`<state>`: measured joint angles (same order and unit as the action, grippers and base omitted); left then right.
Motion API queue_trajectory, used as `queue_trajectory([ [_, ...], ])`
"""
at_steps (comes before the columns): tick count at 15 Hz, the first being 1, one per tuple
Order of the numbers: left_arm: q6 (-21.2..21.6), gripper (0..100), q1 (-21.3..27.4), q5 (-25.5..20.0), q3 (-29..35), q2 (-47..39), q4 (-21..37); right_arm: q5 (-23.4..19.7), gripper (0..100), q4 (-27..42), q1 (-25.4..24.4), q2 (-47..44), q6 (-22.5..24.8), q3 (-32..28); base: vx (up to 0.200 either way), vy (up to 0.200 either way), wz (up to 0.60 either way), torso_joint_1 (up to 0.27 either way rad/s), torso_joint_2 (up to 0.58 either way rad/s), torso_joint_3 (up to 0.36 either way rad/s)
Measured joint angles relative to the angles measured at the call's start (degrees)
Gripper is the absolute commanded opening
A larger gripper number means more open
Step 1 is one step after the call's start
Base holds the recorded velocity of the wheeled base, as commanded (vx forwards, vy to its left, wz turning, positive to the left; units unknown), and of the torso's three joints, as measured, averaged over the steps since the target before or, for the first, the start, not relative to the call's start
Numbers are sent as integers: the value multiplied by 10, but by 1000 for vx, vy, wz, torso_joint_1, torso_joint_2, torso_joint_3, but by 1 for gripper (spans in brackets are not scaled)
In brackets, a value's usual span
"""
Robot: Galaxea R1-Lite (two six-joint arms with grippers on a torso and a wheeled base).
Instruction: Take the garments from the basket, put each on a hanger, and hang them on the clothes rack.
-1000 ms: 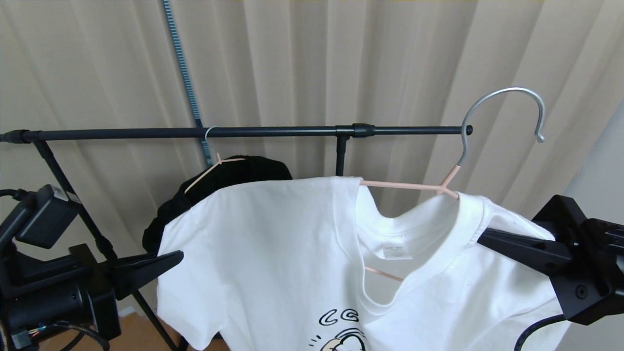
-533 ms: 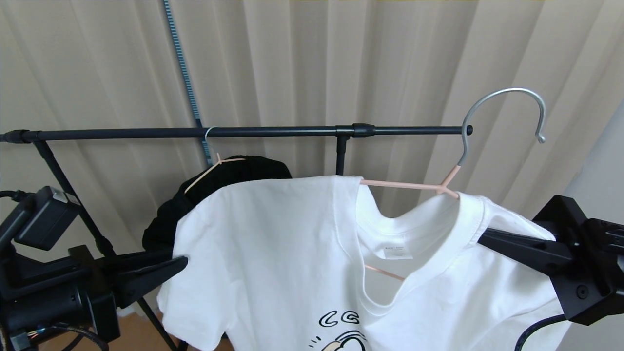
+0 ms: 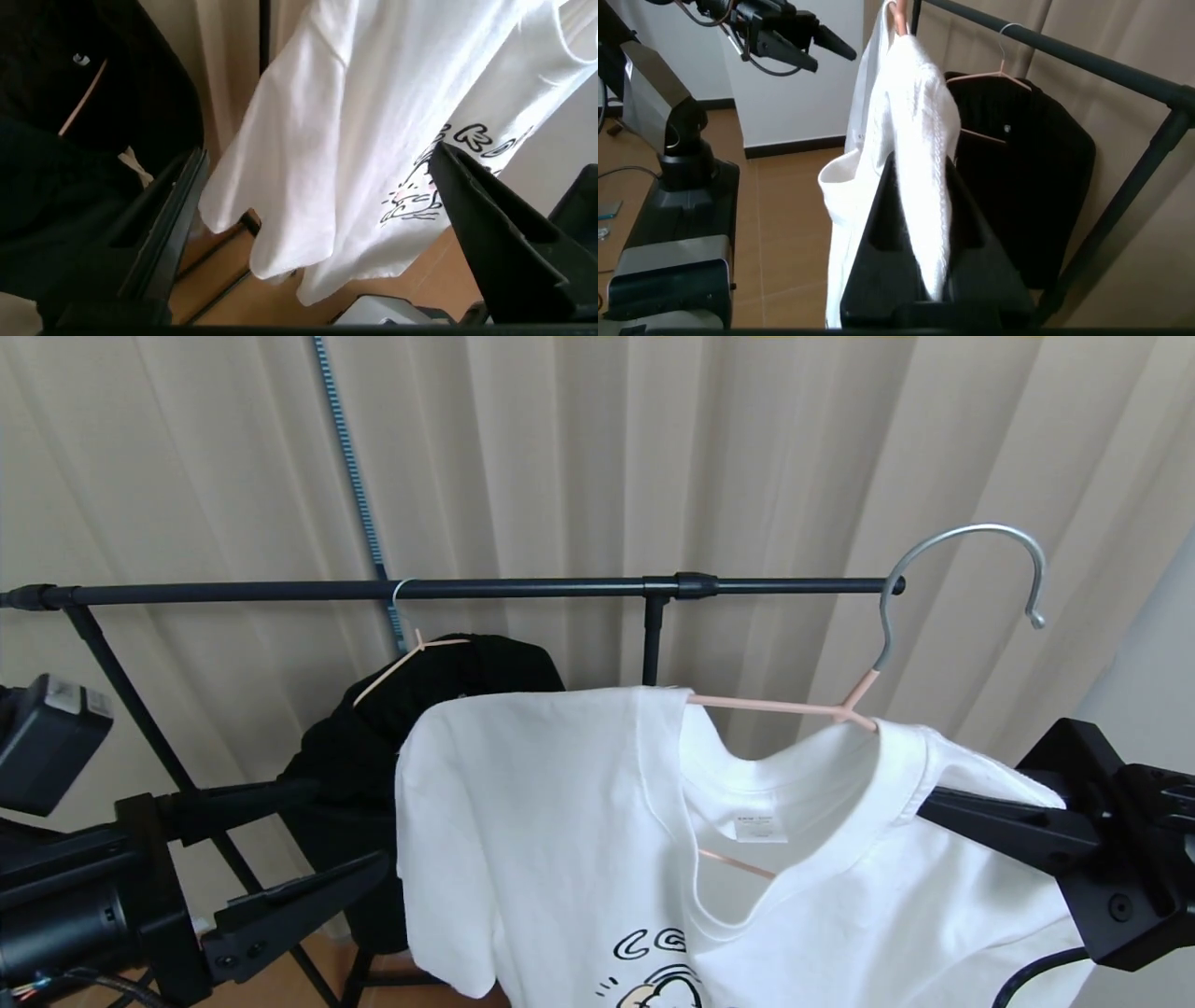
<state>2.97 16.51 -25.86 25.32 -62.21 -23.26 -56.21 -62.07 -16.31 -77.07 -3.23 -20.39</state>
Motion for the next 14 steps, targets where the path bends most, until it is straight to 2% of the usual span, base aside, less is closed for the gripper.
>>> queue_trajectory([
  [2, 0, 100, 10, 2, 54, -4, 27, -10, 0, 1, -5, -5, 1, 5, 0, 0, 0, 0, 0, 0],
  [5, 1, 100, 40, 4, 156, -23, 113, -11, 0, 1, -32, -21, 2, 12, 0, 0, 0, 0, 0, 0],
  [8, 13, 100, 86, 5, 228, -53, 182, -11, 0, 0, -50, -38, 2, 16, 0, 0, 0, 0, 0, 0],
  [9, 26, 100, 97, 4, 249, -63, 212, -11, 0, 0, -56, -41, 3, 17, 0, 0, 0, 0, 0, 0],
  [14, 151, 100, 139, 2, 378, -133, 371, -11, 0, 1, -82, -49, 2, 21, 0, 0, 0, 0, 0, 0],
])
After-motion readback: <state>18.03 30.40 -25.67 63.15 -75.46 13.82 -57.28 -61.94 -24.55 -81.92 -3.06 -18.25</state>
